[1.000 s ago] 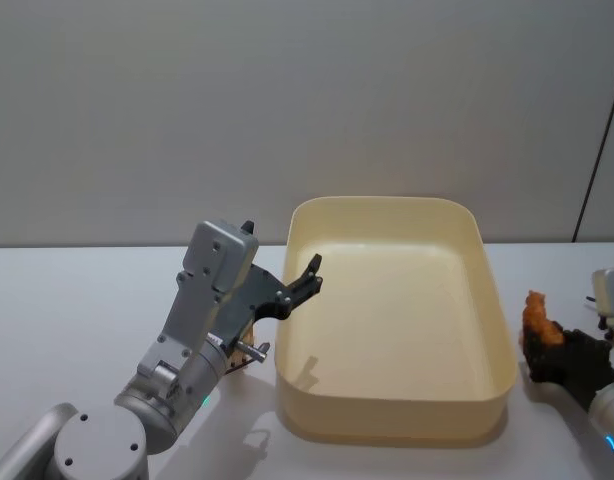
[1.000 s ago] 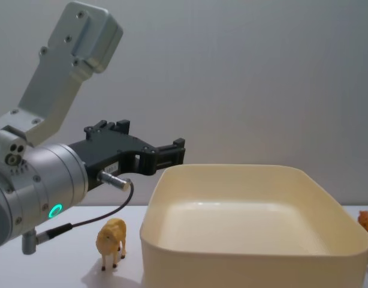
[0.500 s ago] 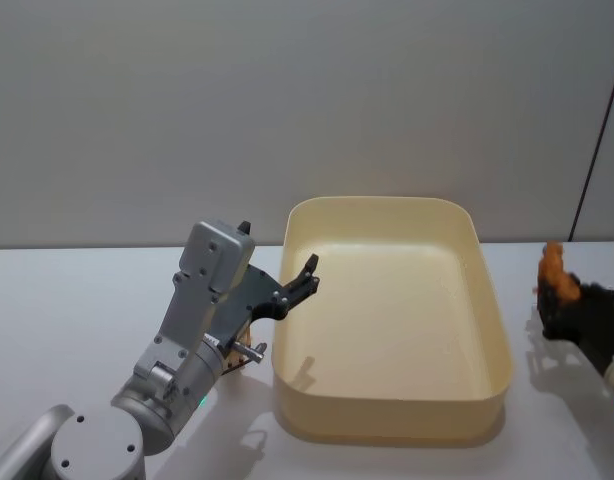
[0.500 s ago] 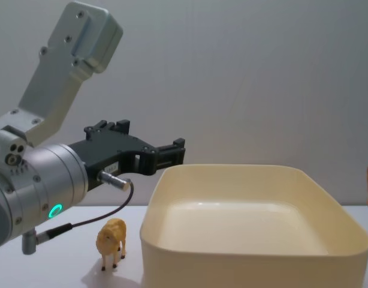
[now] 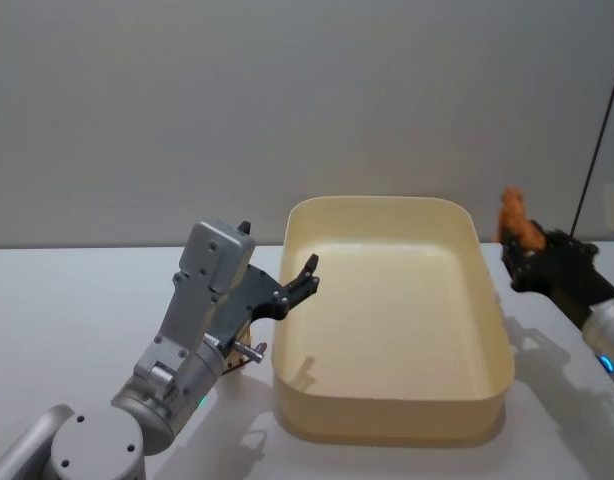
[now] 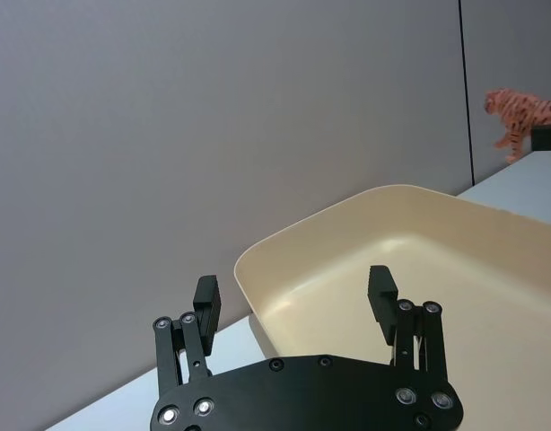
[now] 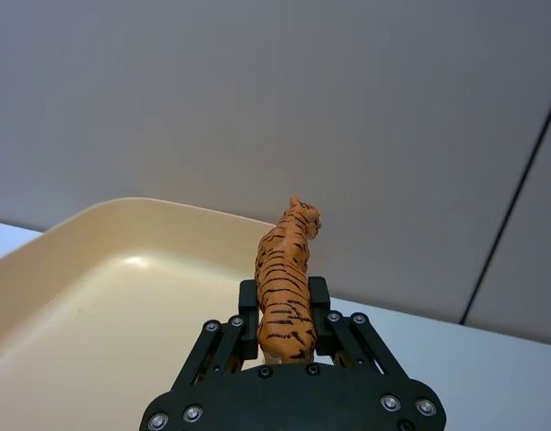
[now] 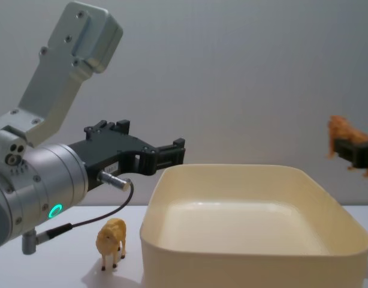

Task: Pick up the toy alternately with two hands and place it into the central storage box.

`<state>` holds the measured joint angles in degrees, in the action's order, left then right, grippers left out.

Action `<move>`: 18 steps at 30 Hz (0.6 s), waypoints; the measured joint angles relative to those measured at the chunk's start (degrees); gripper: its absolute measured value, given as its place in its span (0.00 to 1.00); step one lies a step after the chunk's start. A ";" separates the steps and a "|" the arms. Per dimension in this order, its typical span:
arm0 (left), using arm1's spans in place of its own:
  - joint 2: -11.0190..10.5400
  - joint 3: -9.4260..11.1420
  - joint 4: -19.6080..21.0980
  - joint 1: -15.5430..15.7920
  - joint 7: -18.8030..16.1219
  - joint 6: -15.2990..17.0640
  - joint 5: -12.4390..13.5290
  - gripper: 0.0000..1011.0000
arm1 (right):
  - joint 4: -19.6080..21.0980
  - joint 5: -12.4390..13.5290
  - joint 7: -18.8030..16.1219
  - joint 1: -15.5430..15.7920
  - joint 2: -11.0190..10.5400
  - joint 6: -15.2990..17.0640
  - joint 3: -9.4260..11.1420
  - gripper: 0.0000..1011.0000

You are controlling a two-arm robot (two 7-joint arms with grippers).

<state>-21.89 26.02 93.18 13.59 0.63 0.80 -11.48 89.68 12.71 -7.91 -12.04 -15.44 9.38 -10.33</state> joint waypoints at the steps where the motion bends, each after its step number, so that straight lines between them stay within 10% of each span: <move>1: 0.00 0.00 0.00 0.00 0.00 0.00 0.00 0.99 | -0.31 0.05 -0.50 -0.50 0.20 0.04 -0.08 0.30; 10: 0.00 0.00 0.00 0.00 0.00 0.00 0.00 0.99 | -5.34 0.28 -7.46 -6.32 2.81 0.86 -1.47 0.31; 18: 0.00 0.00 0.00 0.00 0.00 0.00 0.00 0.99 | -13.57 0.20 -14.00 -13.02 5.91 1.25 -3.10 0.54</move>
<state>-21.89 26.03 93.18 13.59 0.62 0.79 -11.48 76.11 12.91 -21.91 -25.06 -9.53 10.63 -13.43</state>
